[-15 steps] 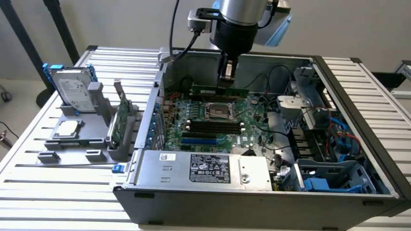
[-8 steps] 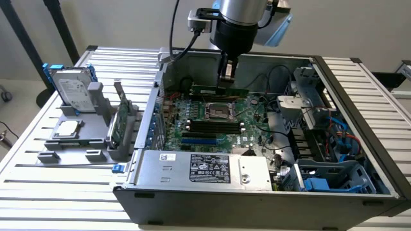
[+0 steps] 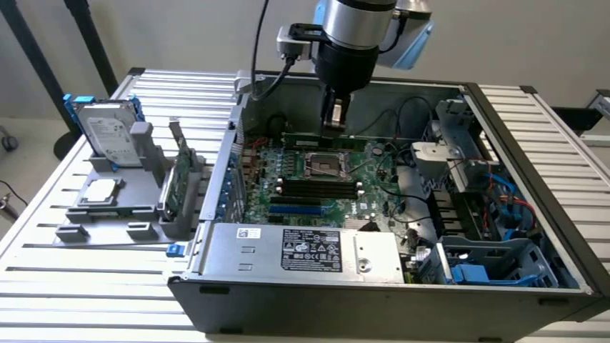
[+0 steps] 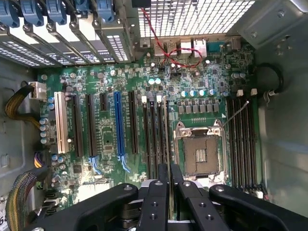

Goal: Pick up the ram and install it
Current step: 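Insert the ram into the slot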

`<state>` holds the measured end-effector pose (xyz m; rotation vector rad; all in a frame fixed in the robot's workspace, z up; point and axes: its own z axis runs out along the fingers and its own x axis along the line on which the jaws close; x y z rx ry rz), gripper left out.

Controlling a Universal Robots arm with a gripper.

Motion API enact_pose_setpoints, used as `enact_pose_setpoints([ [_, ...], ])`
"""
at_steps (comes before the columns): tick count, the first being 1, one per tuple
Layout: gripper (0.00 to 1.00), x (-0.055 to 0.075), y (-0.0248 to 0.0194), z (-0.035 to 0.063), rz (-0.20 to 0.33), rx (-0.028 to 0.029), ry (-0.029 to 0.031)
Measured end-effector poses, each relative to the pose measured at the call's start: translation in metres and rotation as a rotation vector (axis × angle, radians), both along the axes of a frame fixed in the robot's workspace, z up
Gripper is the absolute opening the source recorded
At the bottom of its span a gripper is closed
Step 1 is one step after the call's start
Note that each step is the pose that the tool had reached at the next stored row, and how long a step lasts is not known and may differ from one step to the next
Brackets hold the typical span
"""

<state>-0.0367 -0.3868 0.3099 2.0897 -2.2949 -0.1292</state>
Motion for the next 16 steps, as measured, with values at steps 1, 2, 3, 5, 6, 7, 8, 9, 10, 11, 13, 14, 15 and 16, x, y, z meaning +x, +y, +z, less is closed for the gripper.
enact_pose_setpoints([
  [1,0.14,-0.001,-0.0004,-0.0018,0.0,0.0,-0.0006],
  [2,0.14,-0.001,-0.0008,-0.0037,0.0,0.0001,-0.0014],
  [3,0.14,-0.002,-0.0014,-0.0056,0.0,0.0,-0.0021],
  [5,0.14,-0.003,-0.0027,-0.0091,0.0,0.0,-0.0029],
  [6,0.14,-0.003,-0.0034,-0.011,0.0,0.0,-0.0032],
  [7,0.14,-0.003,-0.004,-0.0128,0.0,0.0001,-0.0035],
  [8,0.14,-0.003,-0.0047,-0.0146,0.0,0.0001,-0.0036],
  [9,0.14,-0.003,-0.0055,-0.0165,0.0,0.0,-0.0036],
  [10,0.14,-0.003,-0.0062,-0.0183,0.0,0.0,-0.0037],
  [11,0.14,-0.003,-0.007,-0.0201,0.0,0.0,-0.0037],
  [13,0.14,-0.003,-0.0085,-0.0237,0.0,0.0001,-0.0037],
  [14,0.14,-0.003,-0.0093,-0.0255,0.0,0.0001,-0.0038],
  [15,0.14,-0.003,-0.01,-0.0273,0.0,0.0001,-0.0038],
  [16,0.14,-0.003,-0.0106,-0.0291,0.0,-0.0001,-0.004],
])
